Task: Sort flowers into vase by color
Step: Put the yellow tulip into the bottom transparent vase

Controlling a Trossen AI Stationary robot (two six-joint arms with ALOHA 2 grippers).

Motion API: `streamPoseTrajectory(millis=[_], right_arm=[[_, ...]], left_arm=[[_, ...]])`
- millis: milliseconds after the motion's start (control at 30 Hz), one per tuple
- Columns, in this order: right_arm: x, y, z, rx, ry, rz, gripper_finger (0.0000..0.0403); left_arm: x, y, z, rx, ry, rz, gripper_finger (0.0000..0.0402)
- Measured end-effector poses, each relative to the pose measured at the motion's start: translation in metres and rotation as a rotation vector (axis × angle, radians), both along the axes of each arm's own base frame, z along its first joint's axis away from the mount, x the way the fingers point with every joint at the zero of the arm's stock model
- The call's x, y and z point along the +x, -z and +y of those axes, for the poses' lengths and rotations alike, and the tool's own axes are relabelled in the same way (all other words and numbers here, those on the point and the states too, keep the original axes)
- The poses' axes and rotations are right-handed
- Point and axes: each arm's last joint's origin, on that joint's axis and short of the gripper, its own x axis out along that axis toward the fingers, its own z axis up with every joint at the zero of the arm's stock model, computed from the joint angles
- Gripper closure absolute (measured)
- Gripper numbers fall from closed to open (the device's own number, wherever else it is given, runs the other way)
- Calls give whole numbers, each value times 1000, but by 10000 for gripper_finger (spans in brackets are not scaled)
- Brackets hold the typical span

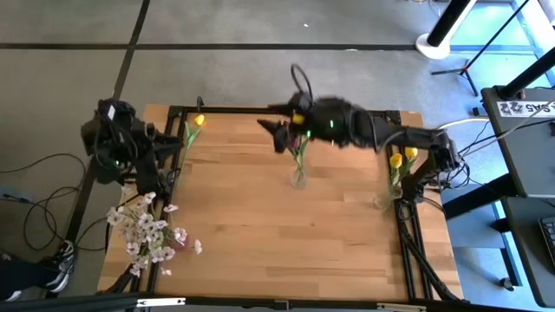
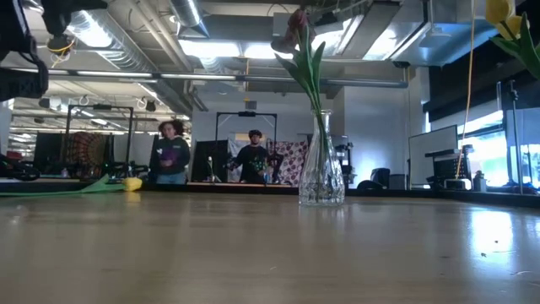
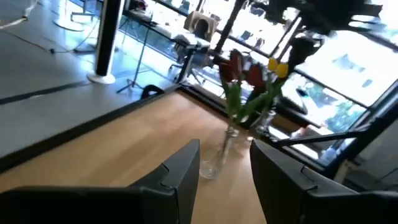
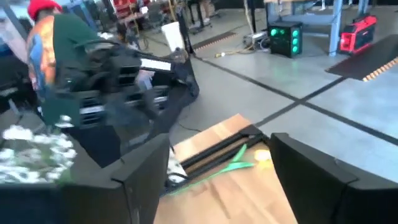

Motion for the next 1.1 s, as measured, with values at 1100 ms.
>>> streamPoseTrajectory(millis=[1100], right_arm=[[-91, -53, -110, -383, 91, 23, 113]], left_arm=[[118, 118, 89, -345, -674, 383, 264]])
